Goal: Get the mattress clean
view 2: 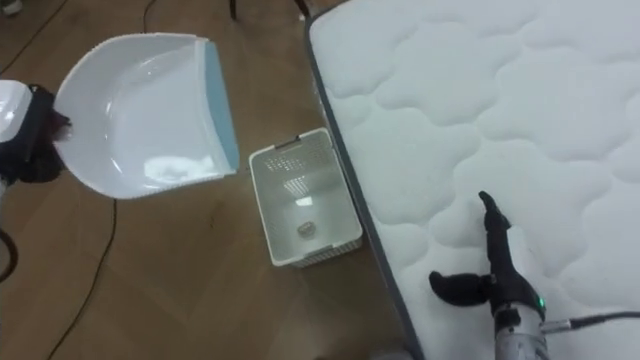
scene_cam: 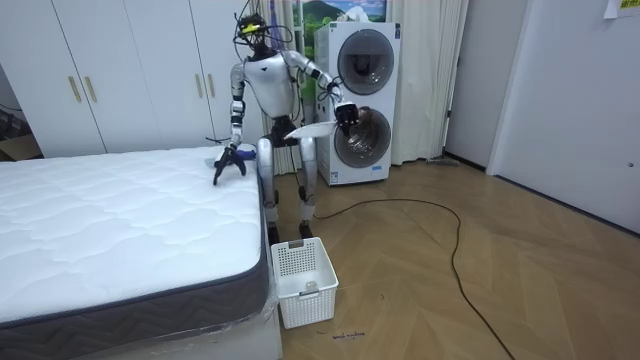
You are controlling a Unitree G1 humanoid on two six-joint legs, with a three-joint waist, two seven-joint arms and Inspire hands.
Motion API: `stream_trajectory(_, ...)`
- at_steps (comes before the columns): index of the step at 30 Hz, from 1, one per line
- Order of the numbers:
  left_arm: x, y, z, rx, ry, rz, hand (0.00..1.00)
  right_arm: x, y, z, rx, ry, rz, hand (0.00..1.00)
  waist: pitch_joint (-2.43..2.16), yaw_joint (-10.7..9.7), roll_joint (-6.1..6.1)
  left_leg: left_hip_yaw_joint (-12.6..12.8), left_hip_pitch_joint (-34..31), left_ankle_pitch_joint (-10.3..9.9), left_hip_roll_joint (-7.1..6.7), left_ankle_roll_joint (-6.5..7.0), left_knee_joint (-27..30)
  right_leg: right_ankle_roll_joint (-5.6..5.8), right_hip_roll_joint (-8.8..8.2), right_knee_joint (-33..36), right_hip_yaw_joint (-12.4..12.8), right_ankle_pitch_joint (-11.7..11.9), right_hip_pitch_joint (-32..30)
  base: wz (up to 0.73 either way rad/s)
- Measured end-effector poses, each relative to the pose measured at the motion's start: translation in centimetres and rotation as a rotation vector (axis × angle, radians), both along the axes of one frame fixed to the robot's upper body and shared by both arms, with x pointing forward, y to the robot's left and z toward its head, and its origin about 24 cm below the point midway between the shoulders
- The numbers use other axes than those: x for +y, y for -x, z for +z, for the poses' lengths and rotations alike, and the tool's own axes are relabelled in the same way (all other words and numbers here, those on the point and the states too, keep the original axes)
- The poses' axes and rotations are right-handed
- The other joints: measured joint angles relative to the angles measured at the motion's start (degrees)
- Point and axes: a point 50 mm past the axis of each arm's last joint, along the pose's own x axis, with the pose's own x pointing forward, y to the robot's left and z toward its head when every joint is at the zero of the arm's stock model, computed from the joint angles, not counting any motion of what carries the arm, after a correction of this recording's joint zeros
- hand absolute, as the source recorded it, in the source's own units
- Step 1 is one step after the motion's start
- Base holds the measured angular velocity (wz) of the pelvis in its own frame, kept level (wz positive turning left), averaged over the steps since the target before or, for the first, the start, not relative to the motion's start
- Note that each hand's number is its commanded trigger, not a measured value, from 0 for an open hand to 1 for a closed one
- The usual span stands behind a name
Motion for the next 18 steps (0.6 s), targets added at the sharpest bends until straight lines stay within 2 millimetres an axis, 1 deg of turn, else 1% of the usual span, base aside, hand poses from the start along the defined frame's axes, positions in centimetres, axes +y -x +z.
stream_trajectory(1,-0.6,0.2,0.1,-0.023,0.022,-0.019,1.0,-0.4,0.5,-0.2,0.018,-0.001,-0.028,0.0,-0.17,0.32,-0.17,0.01,1.34,-0.02,0.25,-0.03,-1.39,0.19,0.48,-1.92,0.08,0.77,1.5,-0.14)
stream_trajectory(3,-2.0,0.5,0.0,-0.06,0.074,-0.056,1.0,-0.9,1.2,0.0,0.012,-0.001,-0.063,0.0,-0.26,0.64,-0.28,0.54,3.81,-0.04,0.53,-0.05,-3.67,0.57,1.16,-5.1,0.5,2.24,4.0,-0.22)
stream_trajectory(4,-2.4,0.5,0.0,-0.066,0.084,-0.068,1.0,-1.0,1.3,0.0,0.012,0.002,-0.068,0.0,-0.27,0.87,-0.31,0.91,4.44,-0.06,0.73,-0.01,-4.09,0.77,1.5,-5.99,0.99,2.73,4.64,-0.37)
stream_trajectory(5,-3.1,0.7,0.1,-0.08,0.109,-0.094,1.0,-1.0,1.6,-0.1,0.017,0.006,-0.075,0.0,-0.33,1.29,-0.39,1.1,5.41,-0.08,1.02,0.02,-4.73,0.86,1.83,-7.76,1.21,3.76,5.81,-0.38)
stream_trajectory(6,-3.9,0.8,0.2,-0.096,0.13,-0.123,1.0,-1.0,1.9,-0.2,0.024,0.008,-0.076,0.0,-0.48,1.32,-0.71,1.21,6.62,-0.09,1.01,0.05,-5.88,1.04,1.9,-8.95,1.48,4.41,6.69,-0.37)
stream_trajectory(7,-4.2,0.8,0.3,-0.102,0.141,-0.137,1.0,-1.0,2.0,-0.2,0.026,0.005,-0.078,0.0,-0.62,1.34,-0.92,1.36,7.13,-0.12,1.0,0.1,-6.22,1.11,1.89,-9.28,1.55,4.62,6.99,-0.4)
stream_trajectory(8,-4.7,0.9,0.1,-0.11,0.171,-0.152,1.0,-0.8,2.4,-0.3,0.027,-0.008,-0.094,0.0,-0.71,1.66,-1.55,2.78,8.33,-0.26,1.32,0.28,-6.59,1.23,1.8,-9.36,1.24,4.93,7.37,-0.66)
stream_trajectory(9,-5.0,1.3,-0.5,-0.112,0.217,-0.141,1.0,-0.7,2.4,-0.2,0.012,-0.02,-0.102,0.0,-0.79,2.1,-1.71,4.71,9.86,-0.7,1.81,0.24,-7.19,1.21,1.9,-9.35,0.76,5.55,7.62,-0.82)
stream_trajectory(10,-5.1,1.6,-0.9,-0.11,0.236,-0.13,1.0,-0.6,2.4,-0.1,0.005,-0.025,-0.102,0.0,-0.77,2.15,-1.76,5.87,10.67,-0.91,2.13,0.23,-7.3,1.16,1.98,-9.35,0.38,5.85,7.78,-1.03)
stream_trajectory(11,-5.2,2.1,-1.6,-0.094,0.264,-0.117,1.0,-0.4,2.2,0.0,-0.003,-0.031,-0.101,0.0,-0.71,2.48,-1.96,7.9,12.29,-1.65,2.69,0.09,-7.56,0.82,1.74,-9.25,-2.02,6.26,8.03,-0.95)
stream_trajectory(12,-5.3,2.4,-1.9,-0.087,0.276,-0.111,1.0,-0.3,2.2,-0.1,-0.003,-0.034,-0.102,0.0,-0.7,2.95,-2.18,9.59,13.37,-2.0,3.08,-0.02,-8.02,0.53,1.47,-9.08,-3.42,6.55,8.03,-1.45)
stream_trajectory(13,-5.6,2.9,-2.7,-0.077,0.313,-0.091,1.0,-0.3,2.2,-0.1,-0.004,-0.033,-0.099,0.0,-0.79,4.3,-2.5,12.33,15.43,-2.26,3.56,-0.23,-9.1,-0.07,0.94,-9.3,-6.35,7.55,8.02,-1.65)
stream_trajectory(14,-5.9,3.3,-3.2,-0.074,0.345,-0.075,1.0,-0.2,2.1,-0.1,-0.001,-0.034,-0.099,0.0,-0.81,5.37,-2.86,13.69,16.46,-2.56,3.8,-0.3,-9.96,-0.68,0.34,-9.51,-9.93,8.49,7.74,-1.65)
stream_trajectory(15,-6.0,3.5,-3.3,-0.076,0.357,-0.071,1.0,-0.1,2.1,-0.1,-0.003,-0.041,-0.102,0.0,-0.94,5.97,-3.13,15.08,16.69,-2.69,4.13,-0.36,-10.15,-1.13,0.0,-9.77,-11.8,9.12,7.38,-1.44)
stream_trajectory(16,-6.3,3.6,-3.2,-0.086,0.374,-0.075,1.0,0.1,1.9,-0.2,-0.01,-0.067,-0.118,0.0,-1.05,6.38,-3.44,17.86,17.11,-2.77,5.14,-0.38,-10.41,-1.98,-0.52,-11.16,-15.25,10.59,7.19,-1.23)
stream_trajectory(17,-6.8,3.6,-3.1,-0.096,0.389,-0.085,1.0,0.4,1.9,-0.4,-0.012,-0.096,-0.134,0.0,-1.04,6.46,-4.15,20.95,17.77,-2.9,6.07,-0.37,-10.75,-2.77,-0.5,-12.11,-18.22,11.69,7.35,-1.22)
stream_trajectory(18,-7.0,3.8,-3.1,-0.098,0.397,-0.088,1.0,0.6,2.0,-0.5,-0.011,-0.108,-0.141,0.0,-1.32,6.72,-4.62,23.02,18.21,-3.0,6.45,-0.48,-11.04,-3.33,-0.55,-12.02,-19.66,12.07,7.59,-1.38)
